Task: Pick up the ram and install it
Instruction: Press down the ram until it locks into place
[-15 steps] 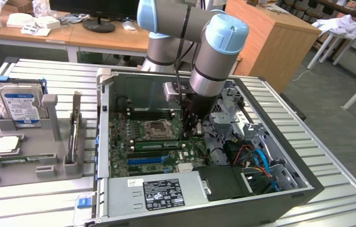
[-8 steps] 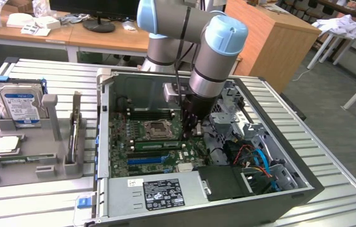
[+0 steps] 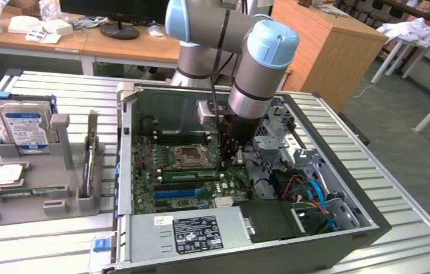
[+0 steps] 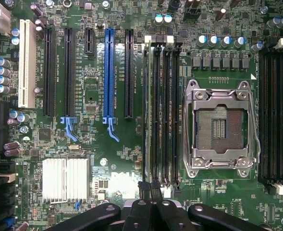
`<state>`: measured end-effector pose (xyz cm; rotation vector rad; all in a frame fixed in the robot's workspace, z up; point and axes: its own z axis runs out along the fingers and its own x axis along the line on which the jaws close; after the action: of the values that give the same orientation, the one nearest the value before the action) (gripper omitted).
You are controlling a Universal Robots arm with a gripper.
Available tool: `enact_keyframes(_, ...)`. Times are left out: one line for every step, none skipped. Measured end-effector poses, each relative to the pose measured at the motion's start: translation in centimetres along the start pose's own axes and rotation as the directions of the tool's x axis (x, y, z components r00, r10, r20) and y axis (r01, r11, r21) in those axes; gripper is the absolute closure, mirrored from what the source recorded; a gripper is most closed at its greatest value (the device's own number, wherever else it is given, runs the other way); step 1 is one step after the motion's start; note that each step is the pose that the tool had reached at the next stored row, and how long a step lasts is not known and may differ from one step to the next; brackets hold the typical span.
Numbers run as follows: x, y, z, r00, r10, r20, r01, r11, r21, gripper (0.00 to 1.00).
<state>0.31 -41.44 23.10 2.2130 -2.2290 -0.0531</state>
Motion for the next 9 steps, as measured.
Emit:
enact_keyframes(0.0, 0.0, 0.02, 1.0, 0.0, 0.0001, 0.0, 1.0, 0.0, 0.89)
enact_keyframes(-0.01, -0.01, 0.08, 1.0, 0.0, 0.0006, 0.0, 1.0, 0.0002, 0.89)
enact_keyframes(0.0, -0.01, 0.13, 1.0, 0.0, 0.0003, 0.0, 1.0, 0.0001, 0.89)
enact_keyframes(0.0, -0.01, 0.18, 1.0, 0.0, 0.0, 0.0, 1.0, 0.0, 0.89)
enact_keyframes(0.01, -0.01, 0.26, 1.0, 0.0, 0.0001, 0.0, 1.0, 0.0001, 0.89)
enact_keyframes(0.01, -0.01, 0.3, 1.0, 0.0, 0.0, 0.0, 1.0, 0.0, 0.89)
enact_keyframes(0.01, -0.01, 0.3, 1.0, 0.0, -0.0001, 0.0, 1.0, 0.0, 0.89)
enact_keyframes(0.01, -0.01, 0.3, 1.0, 0.0, -0.0001, 0.0, 1.0, -0.0001, 0.89)
enact_keyframes(0.01, -0.01, 0.3, 1.0, 0.0, -0.0001, 0.0, 1.0, 0.0, 0.89)
